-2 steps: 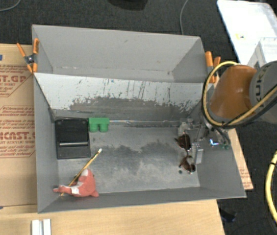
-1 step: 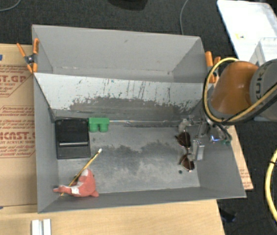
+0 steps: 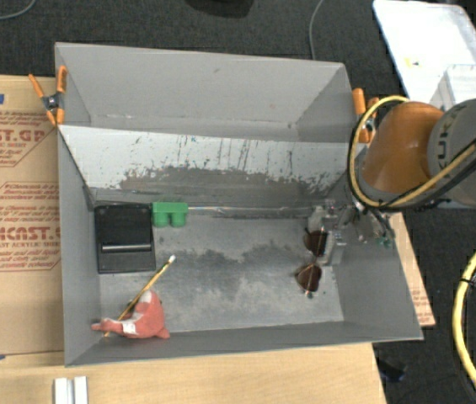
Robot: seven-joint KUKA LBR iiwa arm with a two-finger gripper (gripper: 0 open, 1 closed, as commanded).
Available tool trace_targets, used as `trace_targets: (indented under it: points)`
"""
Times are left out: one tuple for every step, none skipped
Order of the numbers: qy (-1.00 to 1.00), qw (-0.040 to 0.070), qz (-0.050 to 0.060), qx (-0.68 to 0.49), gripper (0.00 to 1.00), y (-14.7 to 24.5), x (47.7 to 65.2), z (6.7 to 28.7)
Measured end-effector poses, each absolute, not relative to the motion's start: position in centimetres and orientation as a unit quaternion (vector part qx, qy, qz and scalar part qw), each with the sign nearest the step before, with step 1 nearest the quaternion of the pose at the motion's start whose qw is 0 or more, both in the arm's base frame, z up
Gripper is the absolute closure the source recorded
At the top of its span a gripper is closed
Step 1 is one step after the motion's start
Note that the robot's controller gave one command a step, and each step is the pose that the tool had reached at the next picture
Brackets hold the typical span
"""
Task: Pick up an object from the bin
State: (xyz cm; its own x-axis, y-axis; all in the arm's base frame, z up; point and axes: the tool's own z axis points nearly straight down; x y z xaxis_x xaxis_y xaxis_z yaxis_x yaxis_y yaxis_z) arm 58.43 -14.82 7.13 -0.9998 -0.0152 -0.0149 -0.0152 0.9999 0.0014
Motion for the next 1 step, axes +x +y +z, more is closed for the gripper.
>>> trace_targets:
  points:
    - [1.0, 0.007, 0.001, -0.008, 1.0, -14.81, 58.44, 7.13]
